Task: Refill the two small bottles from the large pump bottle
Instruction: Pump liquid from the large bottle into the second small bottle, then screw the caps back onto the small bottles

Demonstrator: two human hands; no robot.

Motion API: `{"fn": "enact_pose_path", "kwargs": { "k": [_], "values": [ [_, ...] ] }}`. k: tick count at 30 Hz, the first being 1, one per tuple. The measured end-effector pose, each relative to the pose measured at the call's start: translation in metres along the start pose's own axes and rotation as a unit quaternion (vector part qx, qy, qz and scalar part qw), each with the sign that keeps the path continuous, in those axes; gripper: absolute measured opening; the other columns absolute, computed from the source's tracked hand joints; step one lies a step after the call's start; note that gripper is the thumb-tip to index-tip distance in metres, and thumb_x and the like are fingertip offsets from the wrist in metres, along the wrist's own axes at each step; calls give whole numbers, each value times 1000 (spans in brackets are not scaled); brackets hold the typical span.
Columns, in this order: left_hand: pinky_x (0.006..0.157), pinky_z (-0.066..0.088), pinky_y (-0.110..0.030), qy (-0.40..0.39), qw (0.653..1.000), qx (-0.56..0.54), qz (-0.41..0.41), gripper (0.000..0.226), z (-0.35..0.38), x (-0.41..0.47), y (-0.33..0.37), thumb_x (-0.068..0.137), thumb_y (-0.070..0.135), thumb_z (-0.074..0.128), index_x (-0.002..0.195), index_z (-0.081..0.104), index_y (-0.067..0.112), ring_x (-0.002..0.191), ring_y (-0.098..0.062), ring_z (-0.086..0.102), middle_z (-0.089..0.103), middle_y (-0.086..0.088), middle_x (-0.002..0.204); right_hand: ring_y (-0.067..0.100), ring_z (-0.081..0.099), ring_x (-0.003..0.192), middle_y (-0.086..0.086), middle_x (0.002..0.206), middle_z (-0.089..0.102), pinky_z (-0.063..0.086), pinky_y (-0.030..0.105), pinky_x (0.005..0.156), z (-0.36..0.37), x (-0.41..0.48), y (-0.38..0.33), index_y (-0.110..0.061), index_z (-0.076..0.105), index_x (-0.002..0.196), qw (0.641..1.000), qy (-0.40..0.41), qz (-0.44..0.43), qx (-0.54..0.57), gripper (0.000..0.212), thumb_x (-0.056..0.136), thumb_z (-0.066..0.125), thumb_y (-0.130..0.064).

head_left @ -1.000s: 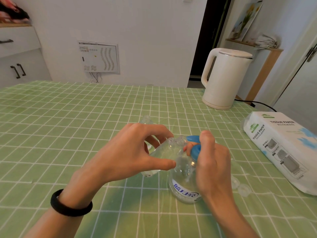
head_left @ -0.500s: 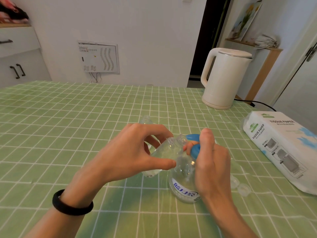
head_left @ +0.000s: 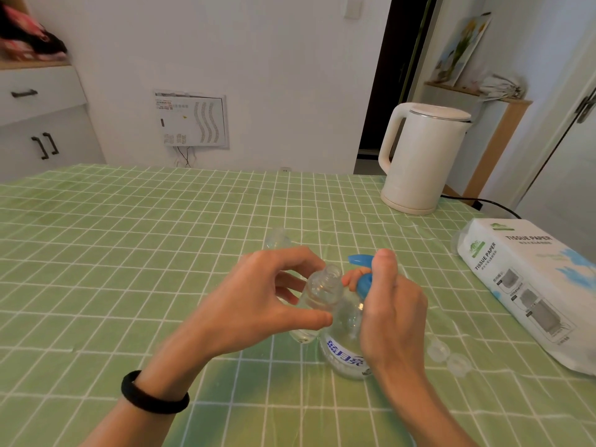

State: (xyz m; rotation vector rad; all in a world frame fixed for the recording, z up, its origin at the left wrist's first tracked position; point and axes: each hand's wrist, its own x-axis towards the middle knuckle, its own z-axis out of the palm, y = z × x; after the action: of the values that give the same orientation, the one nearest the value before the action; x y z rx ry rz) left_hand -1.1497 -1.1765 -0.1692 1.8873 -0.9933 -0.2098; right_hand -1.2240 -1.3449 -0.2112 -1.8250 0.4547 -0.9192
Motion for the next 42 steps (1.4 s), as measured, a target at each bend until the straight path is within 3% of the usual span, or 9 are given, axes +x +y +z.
{"fn": "enact_pose_path", "kwargs": {
  "k": [9,14,17,21,24,29,34,39,42],
  "values": [
    [81,61,-35,34,999,-23,-23,33,3,-16,-9,75,21,92,102,75,32,94,-10,76,78,12,106,3,69,69,-19,75,79,54,35,72,29,53,7,-24,71,56,1000,-22,13,-12,80,93,20,-75],
    [77,62,-36,57,996,-42,-47,33,9,-33,-20,75,21,92,103,76,27,94,-14,76,79,8,106,-3,62,58,-20,74,78,42,31,63,37,70,4,-16,72,63,998,-40,32,-31,87,87,15,-78],
    [76,60,-31,70,994,-54,-58,34,15,-40,-24,74,21,92,104,76,25,95,-17,76,79,6,105,-3,65,68,-17,84,78,40,26,64,30,67,-1,-24,76,78,995,-81,36,-48,85,89,14,-81],
    [75,58,-28,84,993,-56,-58,40,24,-44,-24,73,13,93,103,76,33,95,-15,75,79,7,104,5,63,111,-14,124,69,44,28,87,-7,64,-7,-39,64,123,980,-177,46,-73,67,94,25,-84],
    [75,58,-30,81,994,-51,-61,44,29,-50,-24,70,10,95,100,76,36,94,-12,76,80,9,102,11,57,134,-11,154,55,47,38,109,-57,55,-4,-37,51,147,952,-204,30,-226,62,98,49,-75],
    [75,58,-25,77,993,-54,-72,40,31,-59,-22,69,11,96,100,79,29,93,-10,76,80,12,102,16,50,147,-5,165,45,42,39,122,-133,21,12,-29,33,163,850,-264,84,-449,82,96,68,-59],
    [78,58,-23,73,993,-67,-66,45,30,-63,-16,71,17,94,103,75,42,96,-6,76,80,15,105,3,61,113,-14,137,58,53,26,101,-144,1,28,-30,48,151,855,-225,60,-464,63,98,68,-57],
    [82,61,-35,84,990,-83,-77,38,27,-68,-19,75,14,92,105,76,30,95,-8,76,80,14,105,-1,64,86,-18,96,69,59,33,81,-137,-6,35,-36,67,105,865,-187,55,-463,16,95,79,-41],
    [85,61,-35,81,989,-90,-83,38,26,-69,-20,77,15,91,108,75,30,98,-8,76,79,15,106,2,65,76,-12,78,70,56,35,72,-141,-7,30,-35,69,86,875,-160,67,-452,15,94,82,-32]
  ]
}}
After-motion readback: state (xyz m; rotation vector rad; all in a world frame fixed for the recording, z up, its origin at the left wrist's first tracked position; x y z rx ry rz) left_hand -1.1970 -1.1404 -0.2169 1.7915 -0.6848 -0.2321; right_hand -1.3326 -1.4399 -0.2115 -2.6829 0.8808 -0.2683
